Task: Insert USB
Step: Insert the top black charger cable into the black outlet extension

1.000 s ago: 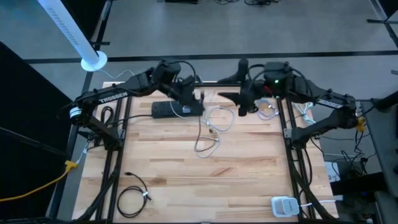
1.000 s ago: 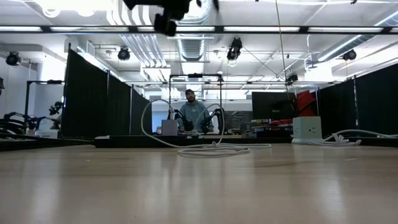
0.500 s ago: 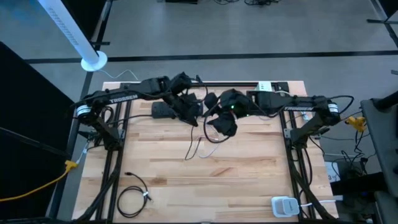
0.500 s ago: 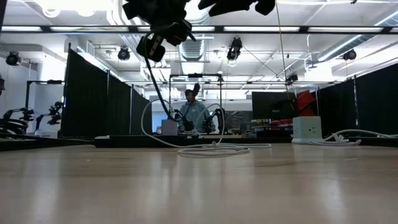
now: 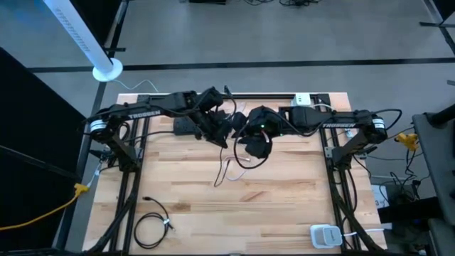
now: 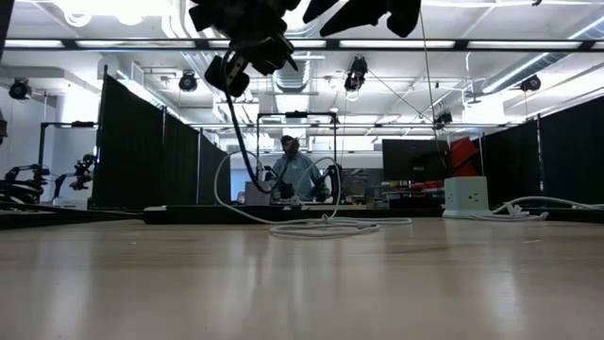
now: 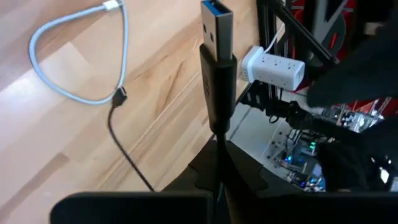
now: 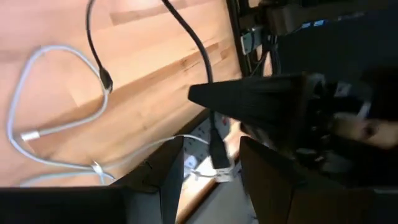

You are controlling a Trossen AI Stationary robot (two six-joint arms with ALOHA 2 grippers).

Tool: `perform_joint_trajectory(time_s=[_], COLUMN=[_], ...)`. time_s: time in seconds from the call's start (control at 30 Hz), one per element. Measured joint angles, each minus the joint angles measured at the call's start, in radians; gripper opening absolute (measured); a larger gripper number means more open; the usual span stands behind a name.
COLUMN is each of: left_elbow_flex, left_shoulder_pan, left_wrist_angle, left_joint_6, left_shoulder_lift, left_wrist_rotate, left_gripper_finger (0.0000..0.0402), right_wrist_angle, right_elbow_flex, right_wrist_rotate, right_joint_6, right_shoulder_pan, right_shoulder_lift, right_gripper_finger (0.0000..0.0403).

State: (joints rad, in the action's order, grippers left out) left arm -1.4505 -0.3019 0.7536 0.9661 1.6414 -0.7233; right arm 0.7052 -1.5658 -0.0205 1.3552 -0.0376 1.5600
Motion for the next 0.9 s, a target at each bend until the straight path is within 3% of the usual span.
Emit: perform_joint_trajectory(time_s=[0.33,0.47,0.57,0.7,0.8,0.9], left_elbow_flex=[0.000,0.000,0.000,0.000,0.000,0.000], left_shoulder_pan=[0.000,0.005,0.006,0.006,0.006,0.006], left_wrist_angle=[-0.001,0.022,0.081,0.218,0.291,0.293], left_joint_6=[0.033,-0.012,-0.037,-0.161,-0.291,-0.356], left_shoulder_lift=[-0.001,-0.016,-0.032,-0.033,-0.034,-0.036], left_wrist_rotate=[-0.025,-0.017,-0.002,0.009,0.070,0.161], left_gripper_finger=[0.0000,0.0000,0.0000,0.0000,0.0000,0.0000], right_wrist_angle=[0.068,0.175,0.297,0.383,0.338,0.232], right_elbow_flex=[0.001,0.005,0.005,0.008,0.014,0.025], right_wrist_rotate=[-0.014,-0.111,-0.117,0.026,0.165,0.219], right_joint_6=[0.007,-0.219,-0.431,-0.643,-0.743,-0.829], right_shoulder_pan=[0.019,0.033,0.028,0.000,-0.048,-0.127], right_shoulder_lift=[0.000,0.000,-0.003,-0.022,-0.056,-0.087], right_gripper_finger=[0.0132,0.0122,0.0112,0.0096,0.0079,0.0056])
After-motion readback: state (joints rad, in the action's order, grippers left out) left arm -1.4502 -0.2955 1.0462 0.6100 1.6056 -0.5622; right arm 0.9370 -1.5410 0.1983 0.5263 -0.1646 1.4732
